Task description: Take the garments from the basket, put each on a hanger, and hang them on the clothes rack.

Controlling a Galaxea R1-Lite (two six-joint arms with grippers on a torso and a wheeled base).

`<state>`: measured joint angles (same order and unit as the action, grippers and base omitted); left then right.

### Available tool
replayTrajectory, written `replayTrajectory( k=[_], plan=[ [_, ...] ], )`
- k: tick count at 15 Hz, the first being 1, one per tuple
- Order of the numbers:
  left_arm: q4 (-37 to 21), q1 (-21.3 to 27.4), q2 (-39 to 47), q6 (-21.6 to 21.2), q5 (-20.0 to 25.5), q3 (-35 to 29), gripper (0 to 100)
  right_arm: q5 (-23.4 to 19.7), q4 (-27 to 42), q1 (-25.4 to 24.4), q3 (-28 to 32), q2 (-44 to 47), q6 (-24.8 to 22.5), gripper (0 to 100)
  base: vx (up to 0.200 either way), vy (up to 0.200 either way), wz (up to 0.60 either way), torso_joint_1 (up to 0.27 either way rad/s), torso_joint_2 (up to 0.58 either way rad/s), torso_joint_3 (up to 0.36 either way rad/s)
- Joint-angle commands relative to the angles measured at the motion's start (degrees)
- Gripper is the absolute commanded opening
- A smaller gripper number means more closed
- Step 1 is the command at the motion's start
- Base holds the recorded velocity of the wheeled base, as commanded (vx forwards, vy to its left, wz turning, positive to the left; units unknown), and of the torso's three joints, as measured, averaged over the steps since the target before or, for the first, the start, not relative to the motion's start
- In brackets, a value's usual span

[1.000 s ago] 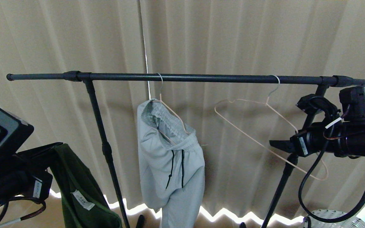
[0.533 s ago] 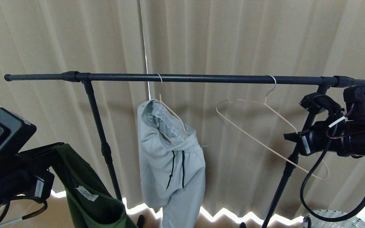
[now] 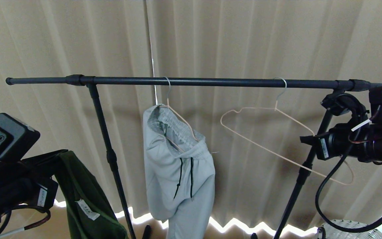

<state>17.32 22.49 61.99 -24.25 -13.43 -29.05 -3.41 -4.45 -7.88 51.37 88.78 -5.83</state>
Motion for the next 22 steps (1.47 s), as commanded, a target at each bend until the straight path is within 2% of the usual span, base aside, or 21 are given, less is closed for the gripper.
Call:
replayTrajectory(
  k=[1, 6, 12, 22],
  plan=[
    [0.08, 0.01, 0.41, -0.01, -0.01, 0.05, 0, 0.07, -0.03, -0.04, -0.22, -3.09, 1.43, 0, 0.000, 0.000, 0.00, 0.000, 0.00, 0.000],
    [0.26, 0.01, 0.41, -0.01, -0.01, 0.13, 0, 0.16, -0.03, -0.04, -2.06, -8.19, 2.66, 0, 0.000, 0.000, 0.00, 0.000, 0.00, 0.000],
    [0.26, -0.17, 0.41, -0.01, -0.10, 0.13, 0, 0.07, -0.03, -0.56, -10.24, -19.09, 2.40, 0, 0.000, 0.000, 0.00, 0.000, 0.00, 0.000],
    [0.26, -0.43, 0.41, -0.10, -0.28, 0.75, 0, -0.01, -0.03, -0.56, -11.56, -20.49, 2.49, 0, -0.200, 0.000, 0.00, 0.000, 0.00, 0.005]
  ],
)
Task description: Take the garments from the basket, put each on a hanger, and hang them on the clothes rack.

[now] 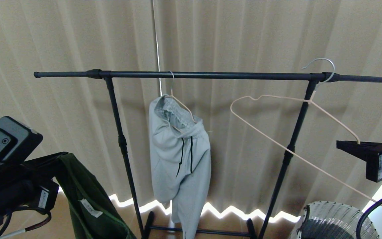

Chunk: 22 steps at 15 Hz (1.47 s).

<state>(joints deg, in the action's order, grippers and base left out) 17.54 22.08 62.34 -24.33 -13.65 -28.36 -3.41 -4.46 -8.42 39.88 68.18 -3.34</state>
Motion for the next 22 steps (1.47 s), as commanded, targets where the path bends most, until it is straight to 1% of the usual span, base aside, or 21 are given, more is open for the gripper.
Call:
replayTrajectory(
  k=[1, 5, 7, 8, 10, 11, 12, 13, 14, 15, 16, 17, 19, 20, 22],
  plan=[
    [0.04, -0.02, 0.06, -0.01, -0.06, 0.05, 0, -0.01, -0.02, -0.01, -0.24, 0.11, 0.00, 0, -0.200, 0.000, 0.00, -0.002, 0.00, 0.007],
    [0.04, -0.02, -0.03, -0.01, 0.03, 0.76, 0, -0.10, -0.02, -0.10, -1.64, 0.28, 0.00, 0, -0.200, 0.000, 0.00, 0.004, 0.00, 0.002],
    [0.04, 0.07, 0.06, -0.01, 0.03, 0.93, 0, -0.10, -0.11, -1.07, -2.08, 0.37, 0.26, 0, 0.000, 0.000, 0.00, 0.000, 0.00, 0.000],
    [0.04, 0.33, 0.06, 0.34, 0.03, 0.85, 0, -0.10, -0.11, -2.74, -2.35, 0.20, 1.23, 0, 0.000, 0.000, 0.00, 0.000, 0.00, 0.000],
    [-0.14, 1.39, 0.94, 0.60, 0.03, 0.23, 0, -0.10, -0.20, -6.78, -2.08, -0.15, 5.80, 0, 0.000, 0.000, 0.00, 0.000, 0.00, 0.000],
    [-0.23, 2.62, 2.43, 0.95, -0.23, -0.47, 0, -0.01, -1.60, -10.65, -2.26, -0.07, 9.76, 0, 0.000, 0.000, 0.00, 0.000, 0.00, 0.000],
    [-0.23, 2.62, 2.43, 0.95, -0.23, -0.47, 0, -0.01, -1.60, -10.65, -2.26, -0.07, 9.76, 0, 0.000, 0.000, 0.00, 0.000, 0.00, 0.000],
    [-0.40, 2.88, 5.51, 1.39, -0.41, -2.58, 0, 0.07, -3.45, -14.52, -2.52, 0.37, 12.39, 0, 0.000, 0.000, 0.00, 0.000, 0.00, 0.000],
    [-0.49, 2.80, 9.11, 2.71, -0.76, -6.27, 0, 0.07, -3.54, -17.94, -2.61, 0.55, 13.45, 0, 0.000, 0.000, 0.00, 0.000, 0.00, 0.000],
    [-1.19, 2.80, 12.10, 4.56, -2.25, -9.79, 0, 0.07, -3.54, -20.40, -2.96, 0.46, 13.62, 0, 0.000, 0.000, 0.00, 0.000, 0.00, 0.000],
    [-2.07, 2.80, 13.51, 5.70, -3.49, -11.55, 0, 0.07, -3.62, -21.63, -3.31, 0.37, 13.89, 0, 0.000, 0.000, 0.00, 0.000, 0.00, 0.000],
    [-6.12, 3.15, 17.73, 9.22, -6.47, -16.64, 0, 0.07, -3.62, -25.15, -3.49, 0.37, 14.94, 0, 0.000, 0.000, 0.00, 0.000, 0.00, 0.000],
    [-8.84, 4.47, 21.68, 12.99, -9.37, -21.39, 0, -0.01, -3.54, -28.67, -3.58, 0.55, 16.17, 0, 0.000, 0.000, 0.00, 0.000, 0.00, 0.000],
    [-8.93, 5.17, 25.02, 15.54, -12.19, -24.38, 0, -0.10, -3.54, -31.30, -4.19, 0.81, 16.26, 0, 0.000, 0.000, 0.00, 0.000, 0.00, 0.000],
    [-8.67, 5.26, 27.57, 16.95, -14.65, -26.14, 0, -0.10, -3.54, -33.76, -4.63, 0.99, 16.35, 0, 0.000, 0.000, 0.00, 0.000, 0.00, 0.000]
  ],
)
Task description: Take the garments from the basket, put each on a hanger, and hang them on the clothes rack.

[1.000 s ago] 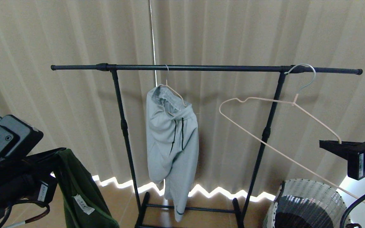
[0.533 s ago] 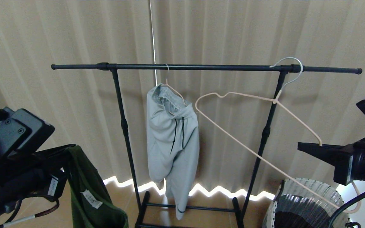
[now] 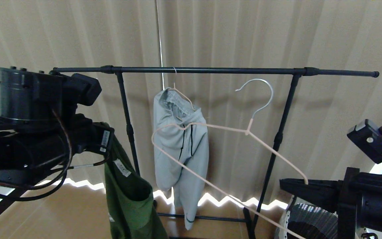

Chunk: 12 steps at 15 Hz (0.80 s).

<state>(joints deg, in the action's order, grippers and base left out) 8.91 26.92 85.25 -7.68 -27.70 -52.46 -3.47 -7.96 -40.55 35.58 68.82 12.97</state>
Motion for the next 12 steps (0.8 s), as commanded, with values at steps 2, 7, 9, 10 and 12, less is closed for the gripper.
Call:
replayTrajectory(
  k=[2, 7, 9, 10, 12],
  plan=[
    [-0.03, 1.56, 6.86, 3.20, -1.83, -3.18, 0, -0.04, -0.30, -4.81, -0.25, 0.79, -0.05, 0, 0.000, 0.000, 0.00, 0.000, 0.00, 0.000],
    [0.05, 2.53, 6.86, 4.52, -2.27, -3.09, 0, -0.04, -4.43, -6.21, 0.01, 4.84, 0.04, 0, 0.000, 0.000, 0.00, 0.000, 0.00, 0.000],
    [0.05, 2.79, 6.68, 4.60, -2.27, -3.09, 0, 0.05, -6.45, -6.39, 0.10, 6.95, 0.04, 0, 0.000, 0.000, 0.00, 0.000, 0.00, 0.000],
    [0.05, 2.79, 6.60, 4.60, -2.27, -3.09, 0, 0.05, -7.51, -6.39, 0.10, 8.00, 0.04, 0, 0.000, 0.000, 0.00, 0.000, 0.00, 0.000],
    [0.05, 3.23, 6.60, 4.60, -2.45, -3.09, 0, 0.13, -9.09, -6.39, 0.45, 9.58, 0.04, 0, 0.000, 0.000, 0.00, 0.000, 0.00, 0.000]
  ],
)
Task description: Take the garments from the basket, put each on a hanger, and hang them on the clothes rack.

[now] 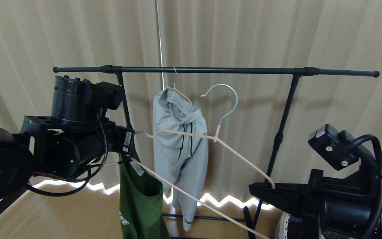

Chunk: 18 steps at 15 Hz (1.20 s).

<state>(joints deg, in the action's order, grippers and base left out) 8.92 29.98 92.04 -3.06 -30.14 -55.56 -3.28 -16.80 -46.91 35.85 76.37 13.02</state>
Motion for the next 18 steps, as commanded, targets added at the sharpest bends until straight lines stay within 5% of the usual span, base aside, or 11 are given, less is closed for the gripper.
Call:
replayTrajectory(
  k=[1, 7, 10, 18],
  plan=[
    [0.04, 0.17, -0.19, -0.02, -0.10, 0.11, 0, 0.03, -0.43, -0.02, 0.36, 2.38, -0.01, 0, 0.000, 0.000, 0.00, 0.000, 0.00, 0.000],
    [0.04, 0.70, -0.19, -0.02, -3.79, 0.37, 0, 3.63, -1.39, -0.02, 2.82, 6.16, 0.34, 0, 0.000, 0.000, 0.00, 0.000, 0.00, 0.000],
    [0.04, 0.87, -0.11, 1.13, -3.88, 0.37, 0, 3.89, -5.61, -2.40, 3.26, 8.70, 6.23, 0, 0.000, 0.000, 0.00, 0.000, 0.00, 0.000],
    [0.04, -0.53, 0.07, 1.13, -4.41, -0.33, 0, 3.81, -6.05, -4.68, 0.45, 7.65, 6.76, 0, 0.000, 0.000, 0.00, 0.000, 0.00, 0.000]
  ],
)
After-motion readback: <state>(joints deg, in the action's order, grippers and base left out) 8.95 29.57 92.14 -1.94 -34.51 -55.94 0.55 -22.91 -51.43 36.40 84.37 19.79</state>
